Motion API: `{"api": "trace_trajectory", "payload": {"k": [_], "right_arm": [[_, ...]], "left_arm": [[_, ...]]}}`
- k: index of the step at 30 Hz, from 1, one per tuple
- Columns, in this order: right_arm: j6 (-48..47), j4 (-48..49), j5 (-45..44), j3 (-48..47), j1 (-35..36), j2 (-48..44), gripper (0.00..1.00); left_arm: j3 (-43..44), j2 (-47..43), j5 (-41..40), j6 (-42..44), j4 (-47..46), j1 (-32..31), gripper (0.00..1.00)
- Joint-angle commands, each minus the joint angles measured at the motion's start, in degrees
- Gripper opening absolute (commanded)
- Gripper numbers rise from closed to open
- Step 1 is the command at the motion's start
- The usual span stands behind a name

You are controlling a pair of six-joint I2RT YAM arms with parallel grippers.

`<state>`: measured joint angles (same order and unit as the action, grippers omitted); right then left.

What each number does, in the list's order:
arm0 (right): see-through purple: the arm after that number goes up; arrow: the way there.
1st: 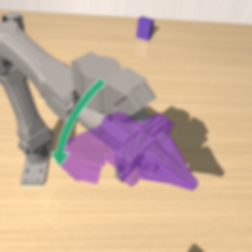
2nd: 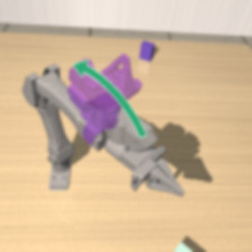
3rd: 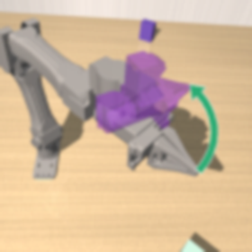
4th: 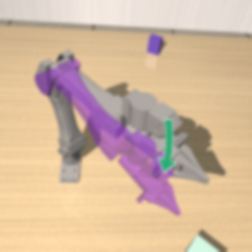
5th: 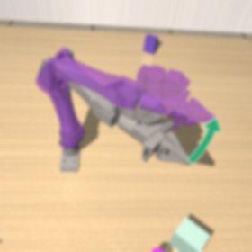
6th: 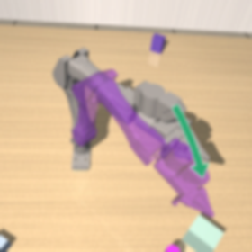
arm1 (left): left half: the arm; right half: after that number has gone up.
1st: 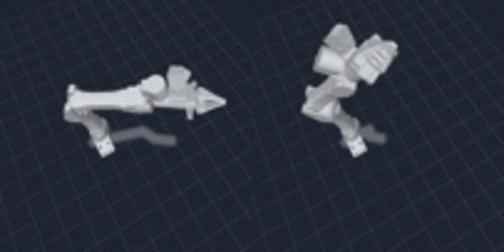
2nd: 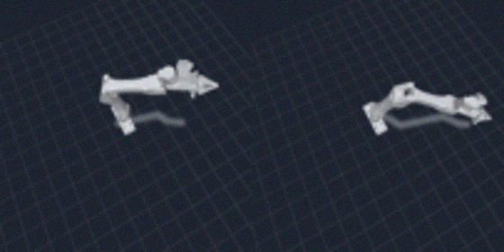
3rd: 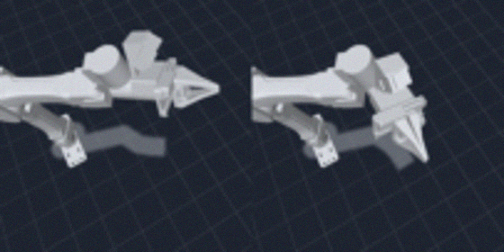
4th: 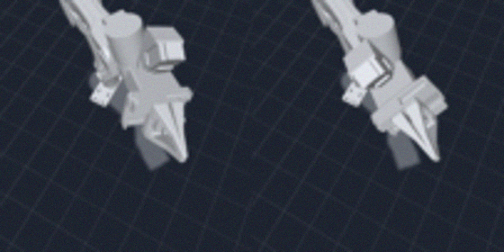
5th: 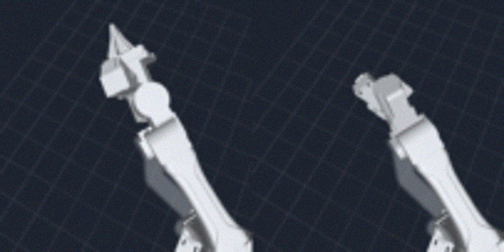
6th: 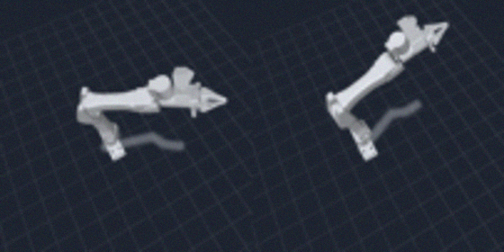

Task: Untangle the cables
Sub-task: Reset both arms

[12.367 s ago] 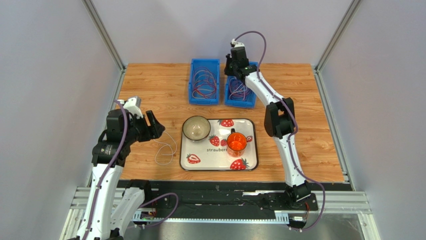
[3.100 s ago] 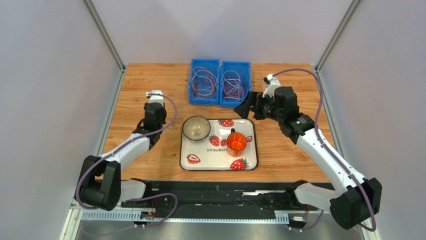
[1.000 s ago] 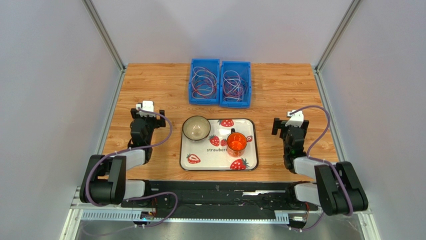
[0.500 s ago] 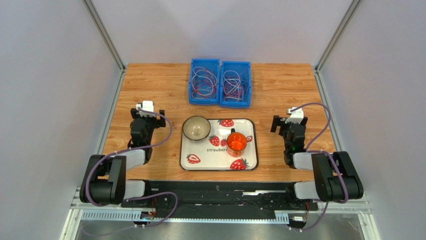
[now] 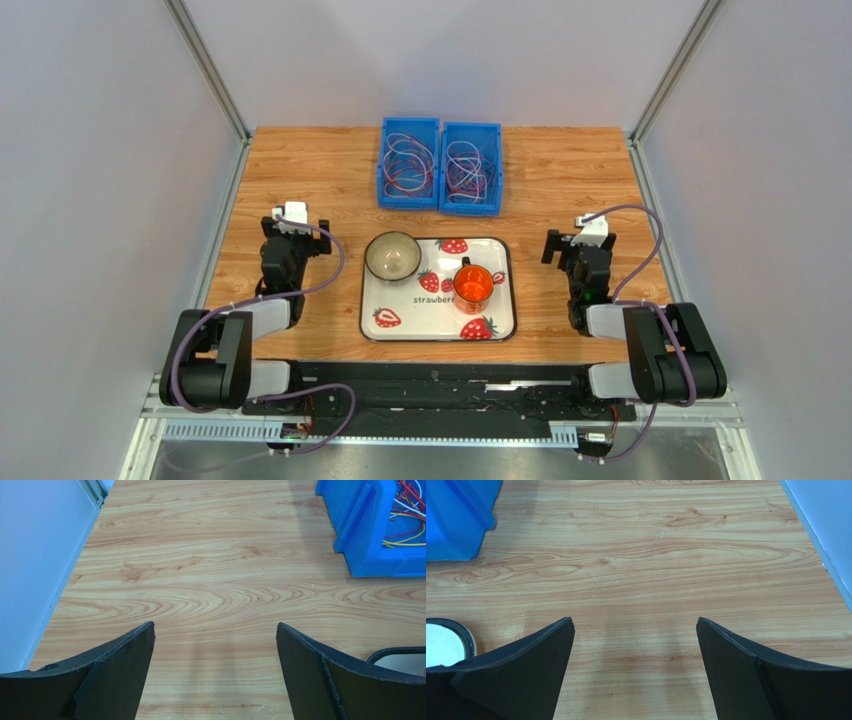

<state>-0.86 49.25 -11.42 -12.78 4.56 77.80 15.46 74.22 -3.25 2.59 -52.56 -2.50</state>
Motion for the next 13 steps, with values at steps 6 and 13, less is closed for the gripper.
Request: {"api": "trace_trajectory", "payload": {"k": [6, 13], "right_arm": [[0.51, 2.08, -0.18, -1.9, -0.25, -0.55, 1.0], [2.01, 1.9, 0.61, -1.9, -0.95, -0.81, 1.0]], "left_arm": [[0.18, -0.12, 1.22, -0.66, -2.9, 0.22, 0.99], [0.09, -0.12, 1.22, -0.66, -2.9, 0.22, 0.99]]}}
